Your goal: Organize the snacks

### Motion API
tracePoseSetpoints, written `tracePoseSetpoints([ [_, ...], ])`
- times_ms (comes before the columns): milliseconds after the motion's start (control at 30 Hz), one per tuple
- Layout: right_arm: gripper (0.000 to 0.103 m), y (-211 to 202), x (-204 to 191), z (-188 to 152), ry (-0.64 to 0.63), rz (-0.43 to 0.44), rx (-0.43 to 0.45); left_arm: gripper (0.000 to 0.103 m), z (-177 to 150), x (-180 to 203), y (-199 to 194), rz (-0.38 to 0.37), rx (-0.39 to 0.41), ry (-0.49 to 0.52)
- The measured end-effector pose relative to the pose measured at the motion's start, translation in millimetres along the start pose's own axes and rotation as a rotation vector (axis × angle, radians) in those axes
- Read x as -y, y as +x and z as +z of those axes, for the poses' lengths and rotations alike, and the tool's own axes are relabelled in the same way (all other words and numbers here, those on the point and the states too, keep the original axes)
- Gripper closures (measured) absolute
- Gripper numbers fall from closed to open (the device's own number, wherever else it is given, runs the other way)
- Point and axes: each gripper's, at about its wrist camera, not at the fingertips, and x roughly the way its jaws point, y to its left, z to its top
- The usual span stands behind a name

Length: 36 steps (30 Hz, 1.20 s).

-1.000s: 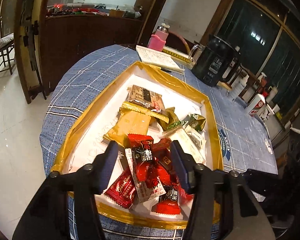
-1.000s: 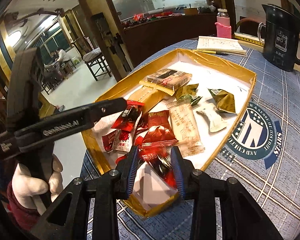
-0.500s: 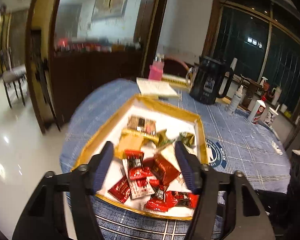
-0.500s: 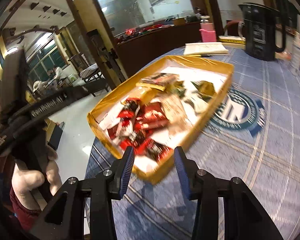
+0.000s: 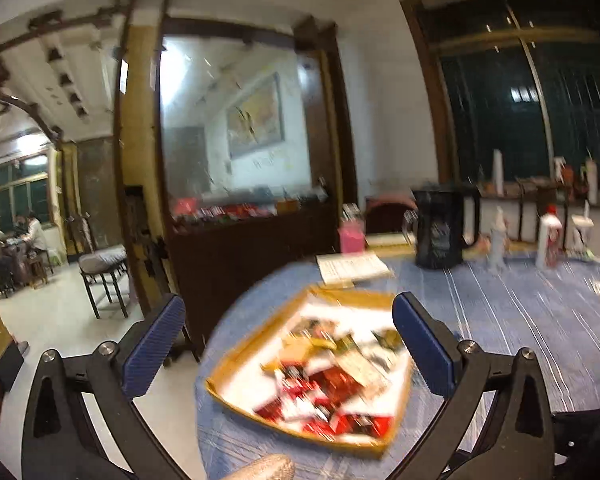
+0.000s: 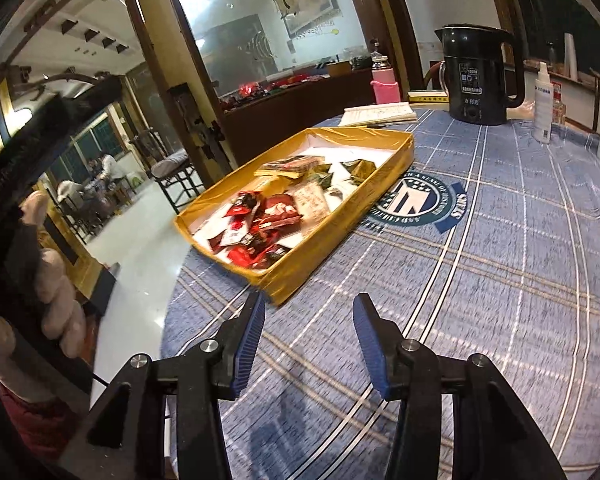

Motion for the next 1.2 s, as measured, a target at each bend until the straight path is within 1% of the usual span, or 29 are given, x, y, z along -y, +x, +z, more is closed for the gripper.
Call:
tracePoseSetpoints([
  [67,0.053,-4,-1,-5,0.002,0.001,0.009,0.0,-2,7,9,-0.056,-0.082,-0.008],
  [167,0.049,-8,-1,-11,-0.001,-0.019,0.015,0.0,-5,14,17,-0.113,-0.157,-0.034],
  [233,0.048,-9,-3,-16,-0.013,-0.037,0.015,0.0,-8,19,18,-0.128,-0.188,-0.046],
  [300,0.048,-11,-5,-18,-0.024,-0.049,0.02,0.0,-10,23,17,-0.126,-0.205,-0.04],
  [367,0.043,-12,-9,-20,-0.042,-0.059,0.025,0.0,-11,27,17,-0.12,-0.213,-0.026],
  [400,0.042,-11,-11,-20,-0.052,-0.064,0.026,0.0,-11,28,18,-0.118,-0.218,-0.021],
  [533,0.042,-5,-15,-21,-0.066,-0.069,0.009,0.0,-18,30,22,-0.1,-0.254,-0.007],
  [767,0.042,7,-24,-22,-0.073,-0.077,-0.024,0.0,-30,23,38,-0.047,-0.335,0.016],
  [867,0.042,11,-27,-22,-0.074,-0.081,-0.036,0.0,-35,19,44,-0.048,-0.37,0.004],
  [1200,0.042,22,-30,-20,-0.076,-0.094,-0.066,0.0,-46,9,58,-0.068,-0.441,-0.011],
])
